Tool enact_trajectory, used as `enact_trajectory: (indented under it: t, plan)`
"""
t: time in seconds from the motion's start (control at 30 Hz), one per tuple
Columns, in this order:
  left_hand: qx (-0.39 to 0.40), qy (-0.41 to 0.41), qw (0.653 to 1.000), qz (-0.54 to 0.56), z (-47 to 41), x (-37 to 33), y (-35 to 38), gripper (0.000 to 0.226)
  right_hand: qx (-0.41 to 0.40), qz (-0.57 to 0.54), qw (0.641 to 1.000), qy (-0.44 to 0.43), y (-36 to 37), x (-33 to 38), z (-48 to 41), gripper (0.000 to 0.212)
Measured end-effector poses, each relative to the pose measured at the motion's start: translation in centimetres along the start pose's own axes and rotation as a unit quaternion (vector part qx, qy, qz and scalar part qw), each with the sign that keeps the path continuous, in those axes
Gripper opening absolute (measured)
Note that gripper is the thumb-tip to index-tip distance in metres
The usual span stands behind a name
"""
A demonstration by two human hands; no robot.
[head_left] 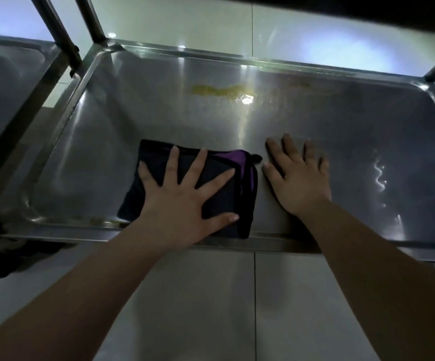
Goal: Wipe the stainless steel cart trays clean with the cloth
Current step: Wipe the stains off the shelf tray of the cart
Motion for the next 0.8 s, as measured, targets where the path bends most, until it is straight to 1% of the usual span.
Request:
enact_trajectory:
  t: [0.1, 0.2, 0.33, 0.47, 0.57, 0.67, 0.8]
  plan:
    - [0.017, -0.024, 0.999, 0.013, -1.2, 0.1, -0.1, 0.078, -0.003, 0.004, 1.000, -0.005, 0.0, 0.1, 0.3, 0.057]
    - [0.027, -0.055, 0.998, 0.030, -6.2, 0.3, -0.8, 0.080, 0.005, 0.005, 1.000, 0.003, 0.2, -0.1, 0.1, 0.057]
    - [0.042, -0.075, 0.995, 0.043, -13.2, 0.8, -2.0, 0.081, 0.003, 0.001, 1.000, 0.002, 0.3, -0.3, 0.0, 0.057]
    - [0.042, -0.083, 0.994, 0.054, -16.0, 1.7, -2.8, 0.081, -0.002, -0.011, 1.000, -0.002, 0.2, -0.6, -0.1, 0.057]
    - [0.044, -0.075, 0.995, 0.040, -14.6, 1.6, -2.4, 0.083, 0.001, -0.018, 1.000, -0.003, 0.1, -0.6, -0.1, 0.057]
    - [0.047, -0.062, 0.996, 0.033, -11.1, 0.9, -1.9, 0.081, 0.000, -0.018, 1.000, -0.007, 0.0, -0.7, 0.0, 0.057]
    - [-0.013, -0.046, 0.999, 0.022, -3.7, -0.8, -0.9, 0.079, 0.001, -0.016, 1.000, -0.008, 0.0, -0.7, 0.3, 0.057]
Point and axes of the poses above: each hand's wrist, its own z-axis away from the middle knuckle, its own y-axis out of the palm, x = y × z, the point moved 6 cm from there along -z, towards the middle knuckle, and after that the axes turned 13 degrees about -z, right-handed, at the moved point
